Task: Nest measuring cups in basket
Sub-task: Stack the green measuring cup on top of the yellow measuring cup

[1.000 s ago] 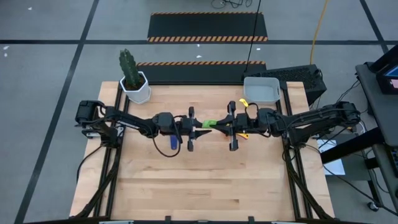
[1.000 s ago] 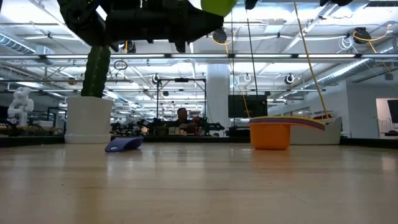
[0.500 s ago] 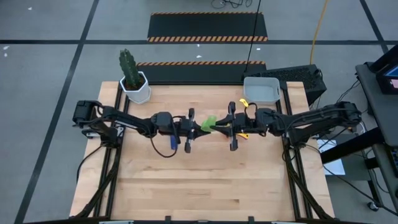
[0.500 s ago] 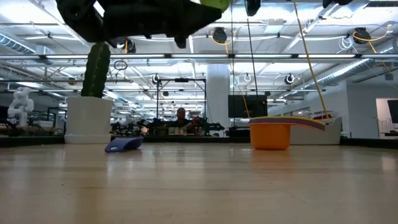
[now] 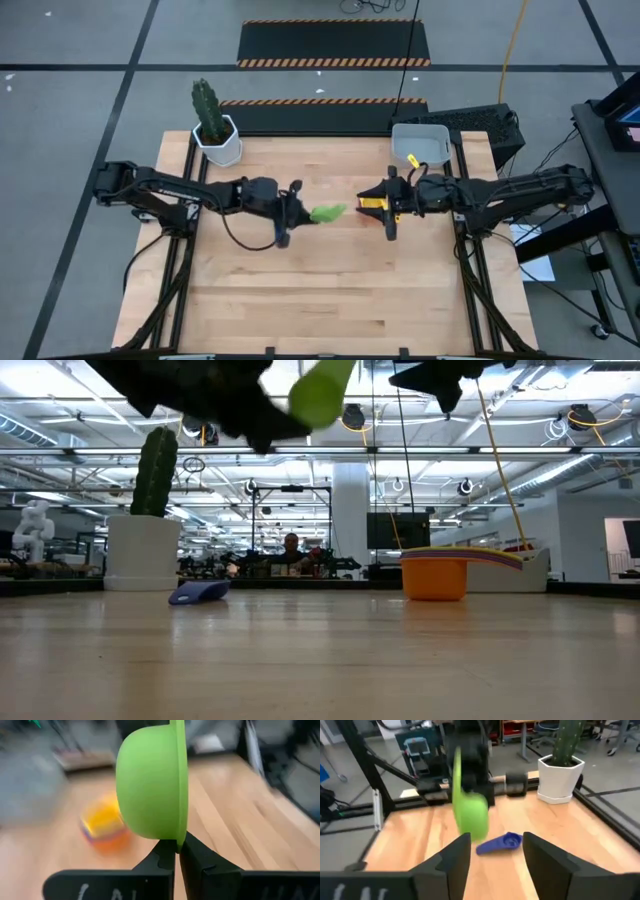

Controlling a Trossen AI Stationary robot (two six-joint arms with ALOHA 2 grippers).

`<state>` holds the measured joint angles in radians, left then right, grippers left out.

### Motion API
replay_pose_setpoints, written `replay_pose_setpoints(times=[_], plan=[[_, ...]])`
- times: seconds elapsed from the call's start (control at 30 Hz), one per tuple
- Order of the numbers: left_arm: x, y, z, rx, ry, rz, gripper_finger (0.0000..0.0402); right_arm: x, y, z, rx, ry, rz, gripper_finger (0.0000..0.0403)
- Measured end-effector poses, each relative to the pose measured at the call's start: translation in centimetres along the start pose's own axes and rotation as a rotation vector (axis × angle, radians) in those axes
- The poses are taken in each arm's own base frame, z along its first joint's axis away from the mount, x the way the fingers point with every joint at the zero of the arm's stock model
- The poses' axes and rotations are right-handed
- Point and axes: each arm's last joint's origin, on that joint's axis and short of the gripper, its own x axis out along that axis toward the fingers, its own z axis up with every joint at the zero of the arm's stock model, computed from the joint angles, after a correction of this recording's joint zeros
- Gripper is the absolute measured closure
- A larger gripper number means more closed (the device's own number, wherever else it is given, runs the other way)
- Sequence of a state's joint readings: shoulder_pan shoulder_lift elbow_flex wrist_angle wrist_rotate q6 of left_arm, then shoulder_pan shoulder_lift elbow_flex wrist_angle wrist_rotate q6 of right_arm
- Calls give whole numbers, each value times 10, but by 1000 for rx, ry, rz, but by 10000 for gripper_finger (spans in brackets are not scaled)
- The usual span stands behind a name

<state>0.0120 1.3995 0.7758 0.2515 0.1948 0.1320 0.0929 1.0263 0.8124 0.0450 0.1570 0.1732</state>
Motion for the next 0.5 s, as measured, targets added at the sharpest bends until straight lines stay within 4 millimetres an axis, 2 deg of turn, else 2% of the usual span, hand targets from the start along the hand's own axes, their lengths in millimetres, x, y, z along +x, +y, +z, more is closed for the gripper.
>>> replay_pose_setpoints(times=[0.13, 0.27, 0.5], plan=[[-2, -6, -15, -62, 147, -124, 394, 7, 0, -4, 17, 27, 2, 206], [-4, -13, -28, -119, 291, -162, 392, 13, -2, -7, 33, 66, 102, 186], [-4, -23, -31, -124, 330, -192, 395, 30, -5, -20, 88, 158, 183, 172]])
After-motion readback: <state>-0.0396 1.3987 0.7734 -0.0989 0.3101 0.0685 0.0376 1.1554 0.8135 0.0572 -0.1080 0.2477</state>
